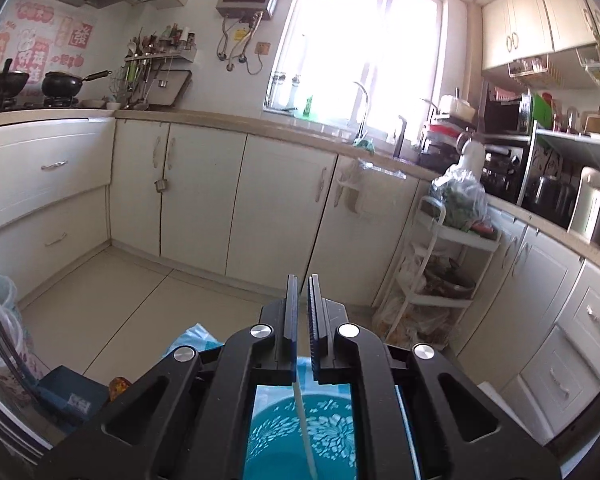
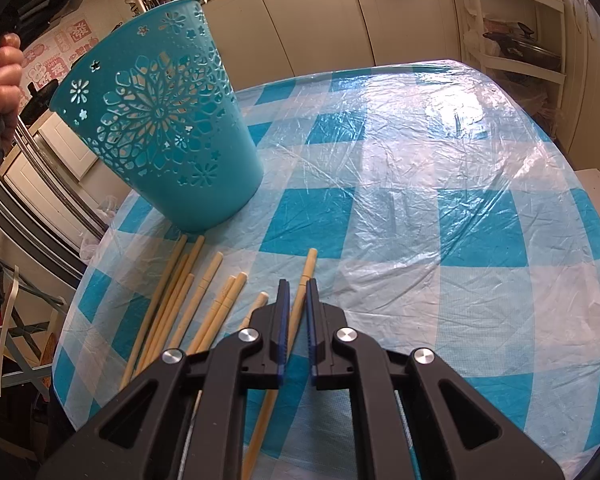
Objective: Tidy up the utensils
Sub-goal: 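Lift the chopstick with the left tool over the basket and open, then close the right tool on a chopstick and lift it over the basket, then open the right tool to drop the chopstick into the basket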
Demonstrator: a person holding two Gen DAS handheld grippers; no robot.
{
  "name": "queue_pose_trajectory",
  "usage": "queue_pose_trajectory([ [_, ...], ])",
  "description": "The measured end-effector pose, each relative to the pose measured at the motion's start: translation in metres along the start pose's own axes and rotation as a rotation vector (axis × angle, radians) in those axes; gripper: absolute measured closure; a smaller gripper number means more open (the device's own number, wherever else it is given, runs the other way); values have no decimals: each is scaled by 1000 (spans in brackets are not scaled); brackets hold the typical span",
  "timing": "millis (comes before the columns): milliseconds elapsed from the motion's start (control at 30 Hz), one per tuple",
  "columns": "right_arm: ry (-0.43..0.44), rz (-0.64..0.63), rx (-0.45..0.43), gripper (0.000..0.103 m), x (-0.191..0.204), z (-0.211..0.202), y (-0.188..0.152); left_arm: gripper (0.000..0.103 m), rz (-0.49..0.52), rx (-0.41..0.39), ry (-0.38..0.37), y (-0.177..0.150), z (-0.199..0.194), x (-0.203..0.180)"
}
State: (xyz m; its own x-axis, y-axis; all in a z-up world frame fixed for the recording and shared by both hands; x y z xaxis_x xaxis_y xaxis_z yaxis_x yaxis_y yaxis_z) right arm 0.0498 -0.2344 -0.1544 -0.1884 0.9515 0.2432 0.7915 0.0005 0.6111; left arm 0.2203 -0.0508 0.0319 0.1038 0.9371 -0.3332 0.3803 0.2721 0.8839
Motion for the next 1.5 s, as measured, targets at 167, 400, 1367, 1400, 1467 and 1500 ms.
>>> queue_pose_trajectory([
  [167, 6, 2, 17, 93, 1, -1, 2, 98, 45, 92, 49, -23, 8, 8],
  [400, -87, -75, 90, 93, 16, -6, 0, 68, 39, 143, 100, -37, -11, 33],
  [1367, 80, 34, -633, 97, 83, -128, 210, 43, -121, 363, 167, -144, -115, 136],
  [1400, 47, 25, -643, 97, 87, -117, 215, 42, -117, 356, 166, -143, -117, 134],
  [1467, -44, 8, -650, 97, 92, -92, 217, 39, -105, 341, 164, -138, -120, 129],
  [1500, -69, -1, -643, 97, 93, -79, 216, 37, -100, 334, 163, -137, -122, 127],
])
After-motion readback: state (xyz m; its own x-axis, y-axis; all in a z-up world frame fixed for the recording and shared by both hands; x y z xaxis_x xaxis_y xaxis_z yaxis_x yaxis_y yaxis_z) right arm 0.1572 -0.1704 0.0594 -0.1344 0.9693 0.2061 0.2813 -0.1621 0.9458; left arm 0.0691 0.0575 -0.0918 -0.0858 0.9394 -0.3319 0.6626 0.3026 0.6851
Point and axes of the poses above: each gripper's, at about its wrist camera, not at the fingertips, and z roughly the way its jaws point, x to its left, y to its top, the point moved 2 cm from there along z, roughly the way its jaws point, and after that the axes turned 8 degrees about -z, right-handed, at the moved point
